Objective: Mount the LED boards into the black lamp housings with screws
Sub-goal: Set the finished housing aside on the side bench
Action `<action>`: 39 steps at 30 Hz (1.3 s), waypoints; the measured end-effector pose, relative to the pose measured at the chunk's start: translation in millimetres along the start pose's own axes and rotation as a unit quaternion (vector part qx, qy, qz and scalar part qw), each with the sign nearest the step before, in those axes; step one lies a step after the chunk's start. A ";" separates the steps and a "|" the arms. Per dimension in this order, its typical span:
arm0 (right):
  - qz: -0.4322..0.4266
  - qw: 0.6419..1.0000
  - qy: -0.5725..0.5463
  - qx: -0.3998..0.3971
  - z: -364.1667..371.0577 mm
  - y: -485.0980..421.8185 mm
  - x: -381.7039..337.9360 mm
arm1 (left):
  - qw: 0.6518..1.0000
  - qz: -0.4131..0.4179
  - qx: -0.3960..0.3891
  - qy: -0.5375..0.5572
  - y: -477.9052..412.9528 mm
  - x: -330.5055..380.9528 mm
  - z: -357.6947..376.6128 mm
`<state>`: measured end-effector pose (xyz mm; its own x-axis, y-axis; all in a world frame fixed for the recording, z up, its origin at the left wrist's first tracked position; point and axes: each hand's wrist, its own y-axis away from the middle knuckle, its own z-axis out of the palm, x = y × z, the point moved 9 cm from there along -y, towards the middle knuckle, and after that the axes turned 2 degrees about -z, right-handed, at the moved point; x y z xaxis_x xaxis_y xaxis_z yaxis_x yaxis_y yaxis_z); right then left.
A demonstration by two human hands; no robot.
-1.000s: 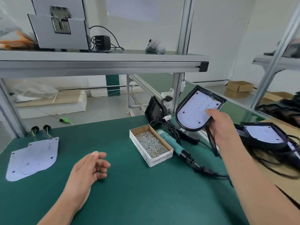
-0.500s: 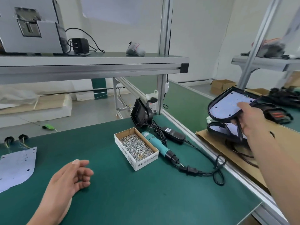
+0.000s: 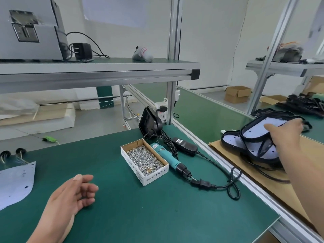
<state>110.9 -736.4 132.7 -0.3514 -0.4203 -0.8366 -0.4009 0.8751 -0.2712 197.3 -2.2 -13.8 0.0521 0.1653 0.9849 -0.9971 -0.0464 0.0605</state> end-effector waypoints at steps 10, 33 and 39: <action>-0.210 0.963 0.169 -0.028 16.3 25.1 -54.9 | 1.000 0.004 -0.003 0.003 6.6 5.8 4.1; -0.474 0.821 0.127 -0.290 249.6 245.7 -203.7 | 1.000 0.006 -0.009 0.012 16.7 13.1 14.4; -0.518 0.803 0.152 -0.252 290.8 259.6 -231.0 | 0.999 0.007 -0.024 0.021 19.3 17.4 17.4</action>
<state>334.1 -342.3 117.1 0.2321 -0.9663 -0.1117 -0.8762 -0.1578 -0.4553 180.0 -17.3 7.3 0.0376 0.2058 0.9779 -0.9992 -0.0015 0.0387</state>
